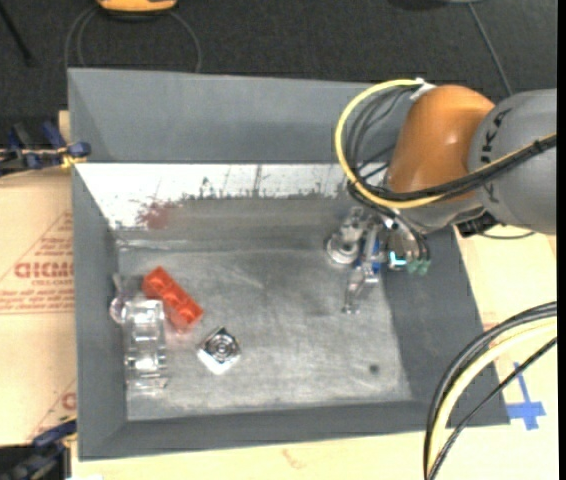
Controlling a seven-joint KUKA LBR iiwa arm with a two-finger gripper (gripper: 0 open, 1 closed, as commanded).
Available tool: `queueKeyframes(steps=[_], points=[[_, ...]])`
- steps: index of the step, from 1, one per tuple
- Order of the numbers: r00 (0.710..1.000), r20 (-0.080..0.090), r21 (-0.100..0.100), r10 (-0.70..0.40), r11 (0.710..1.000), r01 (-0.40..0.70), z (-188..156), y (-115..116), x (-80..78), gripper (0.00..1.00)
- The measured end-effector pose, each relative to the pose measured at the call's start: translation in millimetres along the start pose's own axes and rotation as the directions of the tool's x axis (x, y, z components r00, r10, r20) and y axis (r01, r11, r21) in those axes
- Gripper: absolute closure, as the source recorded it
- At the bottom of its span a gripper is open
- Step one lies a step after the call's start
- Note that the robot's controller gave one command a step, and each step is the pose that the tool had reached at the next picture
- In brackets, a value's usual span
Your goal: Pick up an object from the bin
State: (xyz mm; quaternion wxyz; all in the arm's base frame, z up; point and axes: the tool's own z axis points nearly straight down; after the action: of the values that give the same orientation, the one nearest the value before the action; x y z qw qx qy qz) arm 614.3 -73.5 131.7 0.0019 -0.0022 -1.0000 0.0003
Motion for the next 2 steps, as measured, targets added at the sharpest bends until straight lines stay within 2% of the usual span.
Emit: queueKeyframes(steps=[1,2], points=[[0.967,0.013,0.000,0.254,0.967,-0.254,-20.6,-77.3,-28.2,0.00],[0.981,0.003,0.000,0.192,0.981,-0.192,55.0,-52.2,-38.9,0.00]])
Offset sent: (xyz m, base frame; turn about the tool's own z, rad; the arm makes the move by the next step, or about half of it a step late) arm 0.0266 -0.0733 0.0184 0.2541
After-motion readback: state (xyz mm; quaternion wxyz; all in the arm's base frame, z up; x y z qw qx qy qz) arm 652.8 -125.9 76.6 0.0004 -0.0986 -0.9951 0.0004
